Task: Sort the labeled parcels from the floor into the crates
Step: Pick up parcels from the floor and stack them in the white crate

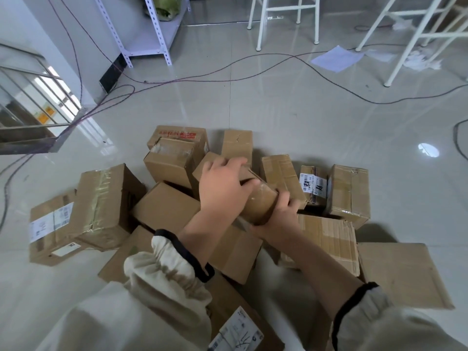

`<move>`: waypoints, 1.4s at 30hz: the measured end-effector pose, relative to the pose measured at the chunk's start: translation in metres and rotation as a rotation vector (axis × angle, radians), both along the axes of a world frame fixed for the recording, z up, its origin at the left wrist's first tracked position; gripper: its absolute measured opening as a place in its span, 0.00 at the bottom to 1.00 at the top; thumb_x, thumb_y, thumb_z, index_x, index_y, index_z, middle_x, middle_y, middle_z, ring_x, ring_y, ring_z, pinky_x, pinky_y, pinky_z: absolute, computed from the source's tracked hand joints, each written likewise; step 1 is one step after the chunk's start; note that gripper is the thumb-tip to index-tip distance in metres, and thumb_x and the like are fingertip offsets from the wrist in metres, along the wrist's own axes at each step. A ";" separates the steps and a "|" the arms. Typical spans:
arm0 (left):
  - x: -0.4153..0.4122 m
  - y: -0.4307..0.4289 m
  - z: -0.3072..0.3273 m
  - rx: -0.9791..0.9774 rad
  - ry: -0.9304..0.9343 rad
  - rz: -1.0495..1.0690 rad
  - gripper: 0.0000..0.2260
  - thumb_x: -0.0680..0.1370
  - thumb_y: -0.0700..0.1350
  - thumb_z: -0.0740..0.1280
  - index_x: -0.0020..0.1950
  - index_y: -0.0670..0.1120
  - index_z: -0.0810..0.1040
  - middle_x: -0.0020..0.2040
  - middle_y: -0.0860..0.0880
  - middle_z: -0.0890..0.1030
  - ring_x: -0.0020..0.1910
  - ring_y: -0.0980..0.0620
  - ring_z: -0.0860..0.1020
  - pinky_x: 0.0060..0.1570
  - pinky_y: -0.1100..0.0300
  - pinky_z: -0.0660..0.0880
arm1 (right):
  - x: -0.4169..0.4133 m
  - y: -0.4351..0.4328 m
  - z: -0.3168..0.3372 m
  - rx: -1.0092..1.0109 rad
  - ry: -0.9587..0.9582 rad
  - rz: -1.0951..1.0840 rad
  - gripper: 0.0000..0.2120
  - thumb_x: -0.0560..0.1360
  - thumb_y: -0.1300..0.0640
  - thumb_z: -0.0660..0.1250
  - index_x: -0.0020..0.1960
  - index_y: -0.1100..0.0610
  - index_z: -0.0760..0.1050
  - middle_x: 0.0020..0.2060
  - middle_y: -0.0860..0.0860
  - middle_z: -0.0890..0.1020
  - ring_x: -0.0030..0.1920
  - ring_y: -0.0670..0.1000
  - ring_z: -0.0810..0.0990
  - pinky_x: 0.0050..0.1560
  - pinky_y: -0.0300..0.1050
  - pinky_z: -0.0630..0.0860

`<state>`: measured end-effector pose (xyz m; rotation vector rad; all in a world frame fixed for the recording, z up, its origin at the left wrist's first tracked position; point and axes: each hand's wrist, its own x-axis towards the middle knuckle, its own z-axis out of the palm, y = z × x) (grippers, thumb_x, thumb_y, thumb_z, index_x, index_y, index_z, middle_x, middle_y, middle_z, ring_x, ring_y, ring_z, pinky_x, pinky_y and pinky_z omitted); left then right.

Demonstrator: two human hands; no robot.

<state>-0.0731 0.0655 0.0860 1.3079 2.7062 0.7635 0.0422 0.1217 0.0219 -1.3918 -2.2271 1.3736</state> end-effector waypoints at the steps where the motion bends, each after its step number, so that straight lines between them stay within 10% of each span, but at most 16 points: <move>1: -0.004 -0.002 0.002 0.068 -0.048 -0.038 0.22 0.74 0.54 0.68 0.67 0.51 0.73 0.61 0.49 0.77 0.61 0.47 0.71 0.64 0.53 0.67 | 0.002 0.004 0.003 0.022 0.023 -0.007 0.45 0.62 0.56 0.78 0.69 0.52 0.53 0.60 0.54 0.57 0.53 0.53 0.70 0.52 0.42 0.70; 7: -0.065 -0.023 -0.021 0.273 -0.276 0.094 0.22 0.79 0.60 0.55 0.67 0.48 0.72 0.60 0.48 0.78 0.61 0.45 0.74 0.60 0.48 0.72 | 0.028 0.036 0.015 -0.134 0.135 0.064 0.44 0.57 0.51 0.77 0.62 0.37 0.53 0.60 0.49 0.66 0.60 0.51 0.71 0.61 0.51 0.73; 17: -0.065 -0.043 -0.064 0.447 -0.908 0.381 0.21 0.80 0.59 0.55 0.67 0.48 0.71 0.59 0.50 0.74 0.59 0.50 0.72 0.61 0.53 0.68 | 0.068 0.052 0.014 -0.627 0.287 0.057 0.34 0.68 0.65 0.73 0.67 0.49 0.60 0.58 0.50 0.74 0.55 0.49 0.76 0.46 0.42 0.77; 21: -0.047 -0.048 -0.074 0.405 -1.179 0.332 0.15 0.80 0.56 0.58 0.62 0.51 0.72 0.51 0.51 0.79 0.48 0.52 0.79 0.44 0.58 0.75 | 0.076 0.050 -0.004 -0.899 0.352 -0.127 0.24 0.72 0.61 0.68 0.66 0.52 0.65 0.54 0.52 0.74 0.51 0.51 0.74 0.44 0.45 0.75; 28: -0.048 -0.041 -0.083 0.289 -1.203 0.132 0.20 0.80 0.59 0.56 0.69 0.55 0.69 0.59 0.47 0.80 0.57 0.48 0.79 0.59 0.51 0.75 | 0.083 0.050 -0.006 -1.062 0.273 -0.277 0.26 0.66 0.38 0.64 0.52 0.58 0.72 0.45 0.59 0.74 0.35 0.51 0.71 0.25 0.36 0.67; 34: -0.047 -0.036 -0.090 0.288 -1.254 0.136 0.23 0.77 0.61 0.61 0.69 0.55 0.70 0.60 0.48 0.80 0.59 0.48 0.78 0.64 0.46 0.71 | 0.084 0.059 -0.017 -0.954 0.277 -0.375 0.24 0.72 0.36 0.62 0.59 0.51 0.66 0.54 0.58 0.74 0.60 0.61 0.72 0.65 0.61 0.66; 42: -0.040 -0.030 -0.090 0.360 -1.262 0.110 0.18 0.80 0.57 0.58 0.68 0.56 0.71 0.58 0.49 0.81 0.58 0.49 0.79 0.63 0.49 0.72 | 0.086 0.061 -0.019 -0.949 0.356 -0.443 0.18 0.72 0.40 0.64 0.54 0.51 0.69 0.52 0.57 0.77 0.54 0.59 0.76 0.60 0.54 0.66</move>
